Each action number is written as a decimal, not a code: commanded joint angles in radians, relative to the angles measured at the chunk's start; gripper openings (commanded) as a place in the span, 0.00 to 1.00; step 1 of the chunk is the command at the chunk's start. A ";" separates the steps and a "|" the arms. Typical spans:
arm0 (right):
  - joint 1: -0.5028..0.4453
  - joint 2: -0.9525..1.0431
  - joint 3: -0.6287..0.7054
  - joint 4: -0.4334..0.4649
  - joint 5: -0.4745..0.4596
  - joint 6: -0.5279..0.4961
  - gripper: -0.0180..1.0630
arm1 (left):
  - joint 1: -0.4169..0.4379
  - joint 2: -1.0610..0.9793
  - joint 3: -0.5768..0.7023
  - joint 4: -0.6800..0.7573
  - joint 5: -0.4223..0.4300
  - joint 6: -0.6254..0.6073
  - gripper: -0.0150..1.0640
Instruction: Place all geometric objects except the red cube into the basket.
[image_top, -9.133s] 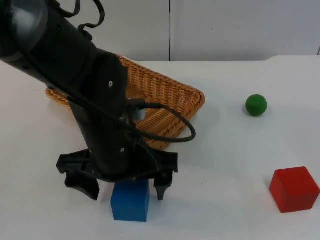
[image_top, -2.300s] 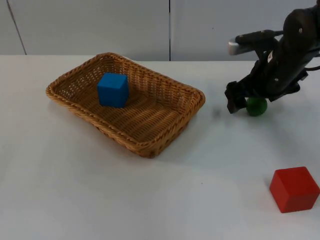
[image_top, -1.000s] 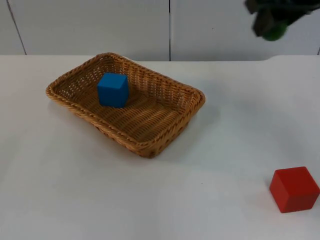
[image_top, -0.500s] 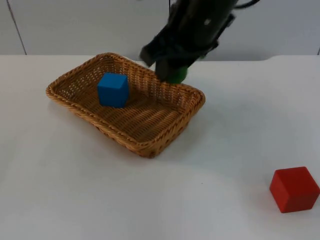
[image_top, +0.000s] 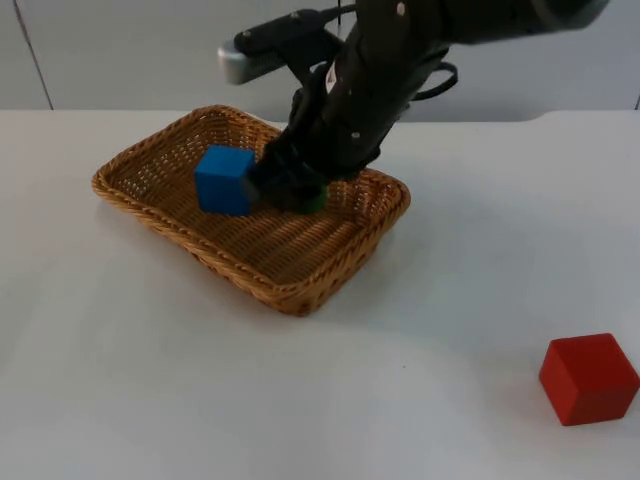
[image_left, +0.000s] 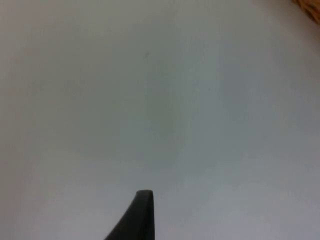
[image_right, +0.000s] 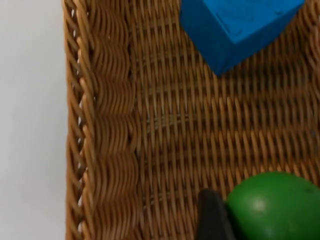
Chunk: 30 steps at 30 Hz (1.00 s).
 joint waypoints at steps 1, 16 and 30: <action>0.007 0.009 -0.011 0.004 -0.026 -0.005 0.12 | 0.002 -0.008 0.004 -0.010 -0.014 0.000 0.99; 0.007 0.042 -0.011 0.025 -0.002 -0.005 0.62 | 0.002 -0.008 0.004 -0.010 -0.018 0.000 0.99; 0.007 -0.199 -0.011 0.029 0.121 -0.003 0.66 | 0.002 -0.008 0.004 -0.010 -0.018 0.000 0.99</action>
